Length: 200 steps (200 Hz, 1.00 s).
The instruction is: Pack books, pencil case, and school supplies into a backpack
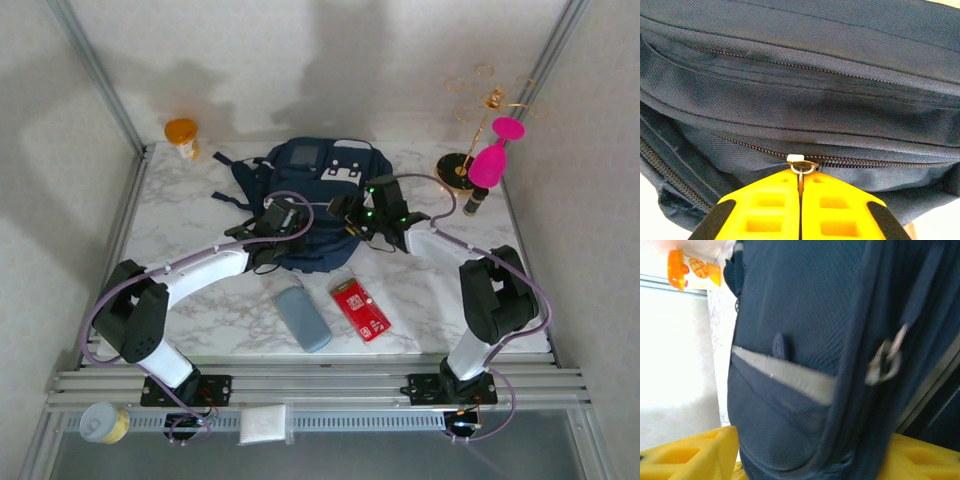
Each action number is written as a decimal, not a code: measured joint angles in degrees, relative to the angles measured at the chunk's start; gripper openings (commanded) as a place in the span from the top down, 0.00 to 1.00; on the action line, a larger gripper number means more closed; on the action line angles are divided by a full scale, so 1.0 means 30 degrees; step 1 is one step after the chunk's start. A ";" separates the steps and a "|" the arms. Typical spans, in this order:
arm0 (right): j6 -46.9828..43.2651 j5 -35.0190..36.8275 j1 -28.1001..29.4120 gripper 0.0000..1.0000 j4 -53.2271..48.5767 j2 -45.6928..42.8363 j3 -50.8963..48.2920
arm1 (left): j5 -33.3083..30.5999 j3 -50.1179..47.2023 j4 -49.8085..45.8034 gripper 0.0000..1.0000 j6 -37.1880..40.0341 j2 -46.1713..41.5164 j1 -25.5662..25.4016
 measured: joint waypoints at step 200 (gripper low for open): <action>0.0044 0.0073 0.0546 1.00 0.0029 0.0160 0.2361 | -0.0889 -0.0954 0.0321 1.00 -0.0991 -0.2040 0.0546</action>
